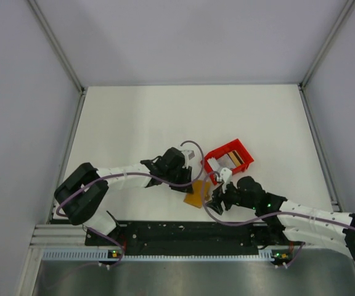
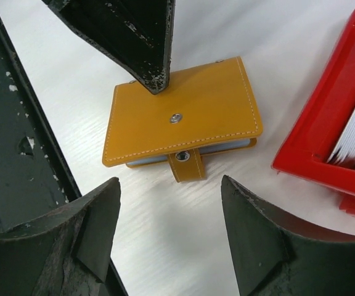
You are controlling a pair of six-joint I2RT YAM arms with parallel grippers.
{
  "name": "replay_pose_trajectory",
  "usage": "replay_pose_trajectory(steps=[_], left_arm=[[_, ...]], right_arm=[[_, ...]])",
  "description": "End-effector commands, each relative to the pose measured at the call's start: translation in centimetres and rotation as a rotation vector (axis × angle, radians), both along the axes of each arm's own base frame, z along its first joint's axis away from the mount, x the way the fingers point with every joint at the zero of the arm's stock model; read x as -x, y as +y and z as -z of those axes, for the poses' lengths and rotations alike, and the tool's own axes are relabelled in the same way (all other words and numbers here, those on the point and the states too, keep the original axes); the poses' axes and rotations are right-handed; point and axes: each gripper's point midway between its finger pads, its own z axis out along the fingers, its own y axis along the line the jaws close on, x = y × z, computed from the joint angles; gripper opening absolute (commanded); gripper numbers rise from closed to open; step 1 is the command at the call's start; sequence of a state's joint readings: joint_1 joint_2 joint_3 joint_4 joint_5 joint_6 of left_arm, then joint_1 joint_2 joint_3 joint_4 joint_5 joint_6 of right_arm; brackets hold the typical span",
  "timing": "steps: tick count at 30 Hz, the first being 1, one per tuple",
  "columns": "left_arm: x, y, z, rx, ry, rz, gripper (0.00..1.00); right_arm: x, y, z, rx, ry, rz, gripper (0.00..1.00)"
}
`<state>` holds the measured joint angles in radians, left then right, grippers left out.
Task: Put the credit cards into the card holder
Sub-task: Close the card holder at the center of the board.
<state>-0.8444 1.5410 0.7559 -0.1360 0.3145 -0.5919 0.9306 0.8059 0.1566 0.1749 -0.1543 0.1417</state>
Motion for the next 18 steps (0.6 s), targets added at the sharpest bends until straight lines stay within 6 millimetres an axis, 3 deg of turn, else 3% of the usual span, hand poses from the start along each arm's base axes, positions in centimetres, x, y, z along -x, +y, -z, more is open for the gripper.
replay_pose_trajectory(steps=[1,7,12,18], left_arm=[[-1.0,-1.1,-1.8,0.045,-0.055,0.018,0.24],[-1.2,-1.3,-2.2,0.055,-0.062,0.023,0.24],[-1.1,-1.7,-2.3,0.072,-0.057,0.034,0.24],[-1.1,-2.3,-2.7,0.100,-0.057,0.049,0.24]], right_arm=[[-0.8,1.4,-0.7,-0.032,-0.084,-0.060,0.65],[-1.3,1.7,0.8,0.001,-0.099,-0.061,0.63],[-2.1,2.4,0.6,0.007,-0.200,-0.091,0.62],[-2.1,2.5,1.3,0.037,-0.201,-0.118,0.43]])
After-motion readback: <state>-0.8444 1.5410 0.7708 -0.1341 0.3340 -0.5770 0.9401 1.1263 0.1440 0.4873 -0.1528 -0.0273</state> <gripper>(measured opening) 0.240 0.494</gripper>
